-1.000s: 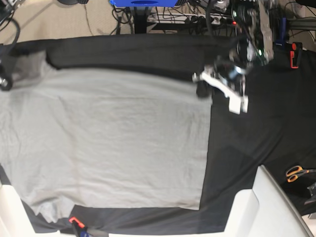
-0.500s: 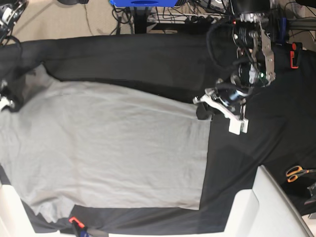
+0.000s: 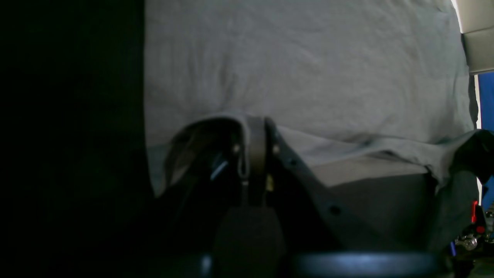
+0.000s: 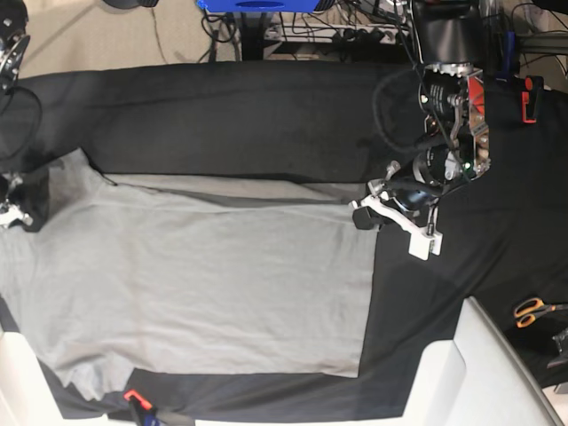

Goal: Fold the T-shirt properly
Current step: 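Lift the grasped side edge and fold it over toward the shirt's middle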

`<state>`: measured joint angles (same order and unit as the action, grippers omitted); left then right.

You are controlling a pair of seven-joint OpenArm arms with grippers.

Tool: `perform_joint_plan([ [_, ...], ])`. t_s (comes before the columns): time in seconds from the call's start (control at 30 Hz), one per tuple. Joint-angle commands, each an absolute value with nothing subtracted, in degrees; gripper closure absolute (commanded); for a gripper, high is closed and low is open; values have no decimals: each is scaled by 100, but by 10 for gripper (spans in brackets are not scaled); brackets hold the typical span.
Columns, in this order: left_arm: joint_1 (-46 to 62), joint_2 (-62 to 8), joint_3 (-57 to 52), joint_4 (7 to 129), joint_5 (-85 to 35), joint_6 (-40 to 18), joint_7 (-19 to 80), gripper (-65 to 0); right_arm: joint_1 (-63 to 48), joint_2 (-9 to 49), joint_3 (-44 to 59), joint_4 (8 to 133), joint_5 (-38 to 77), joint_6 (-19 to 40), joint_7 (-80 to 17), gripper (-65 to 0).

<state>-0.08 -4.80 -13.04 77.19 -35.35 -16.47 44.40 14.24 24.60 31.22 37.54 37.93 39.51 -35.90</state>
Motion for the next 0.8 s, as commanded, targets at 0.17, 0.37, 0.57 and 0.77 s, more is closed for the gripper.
perform_joint_plan([
  [0.17, -365, -549, -1305, 7503, -3618, -1684, 4338, 0, 1727, 2598, 3011, 3354, 3899, 4000, -2782, -5],
  [0.37, -444, -699, -1262, 7424, -3618, -1684, 4066, 0, 1727, 2589, 3020, 3336, 3899, 4000, -2431, -5],
  [0.57, -611, -752, -1253, 7108, -3609, -1684, 4066, 0, 1842, 2580, 3011, 3310, 3899, 4000, -2290, -5],
  [0.77, -769, -752, -1244, 6958, -3609, -1684, 4057, 0, 2026, 2580, 3002, 3301, 3899, 4000, -2299, -2],
])
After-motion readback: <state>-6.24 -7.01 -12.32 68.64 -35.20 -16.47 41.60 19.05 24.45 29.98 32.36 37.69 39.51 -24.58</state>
